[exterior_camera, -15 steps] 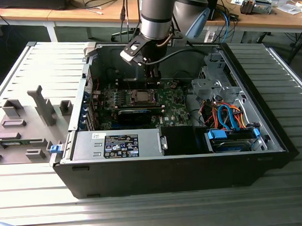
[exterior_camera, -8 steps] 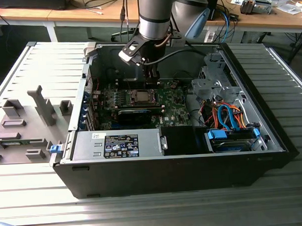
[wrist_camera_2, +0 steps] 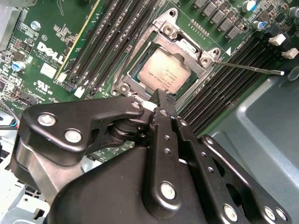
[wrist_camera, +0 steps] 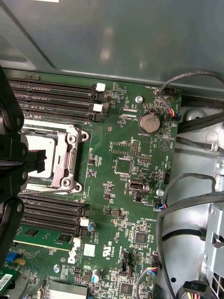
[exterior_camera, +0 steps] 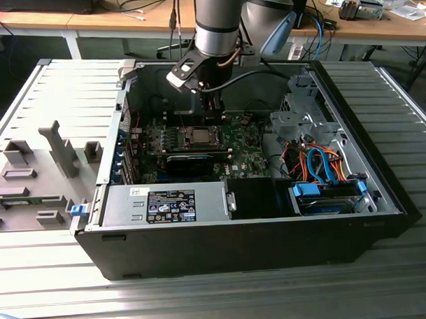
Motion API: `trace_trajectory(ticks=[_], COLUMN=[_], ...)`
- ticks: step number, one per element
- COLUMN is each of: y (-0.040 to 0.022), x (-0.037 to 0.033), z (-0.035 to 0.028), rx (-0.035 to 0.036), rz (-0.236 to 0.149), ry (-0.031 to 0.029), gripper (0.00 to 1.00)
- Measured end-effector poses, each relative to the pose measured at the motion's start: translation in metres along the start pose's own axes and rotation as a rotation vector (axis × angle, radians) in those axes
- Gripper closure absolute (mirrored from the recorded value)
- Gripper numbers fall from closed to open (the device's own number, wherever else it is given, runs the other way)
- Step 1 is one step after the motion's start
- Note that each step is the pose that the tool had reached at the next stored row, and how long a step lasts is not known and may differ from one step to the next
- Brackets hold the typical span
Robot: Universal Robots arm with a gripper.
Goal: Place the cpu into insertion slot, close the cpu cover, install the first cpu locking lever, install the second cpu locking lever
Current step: 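Close the cpu cover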
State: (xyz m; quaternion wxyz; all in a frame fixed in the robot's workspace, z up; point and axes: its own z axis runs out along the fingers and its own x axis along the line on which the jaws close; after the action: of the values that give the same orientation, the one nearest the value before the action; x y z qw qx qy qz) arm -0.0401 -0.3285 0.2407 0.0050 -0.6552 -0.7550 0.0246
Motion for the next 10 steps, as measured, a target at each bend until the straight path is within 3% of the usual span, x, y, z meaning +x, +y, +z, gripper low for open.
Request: trace_trajectory(ticks=[10], y=[-0.0033], x=[0.0005], z=[0.0013], rx=[0.0], rz=[0.0], ry=[0.0], gripper=[0.89])
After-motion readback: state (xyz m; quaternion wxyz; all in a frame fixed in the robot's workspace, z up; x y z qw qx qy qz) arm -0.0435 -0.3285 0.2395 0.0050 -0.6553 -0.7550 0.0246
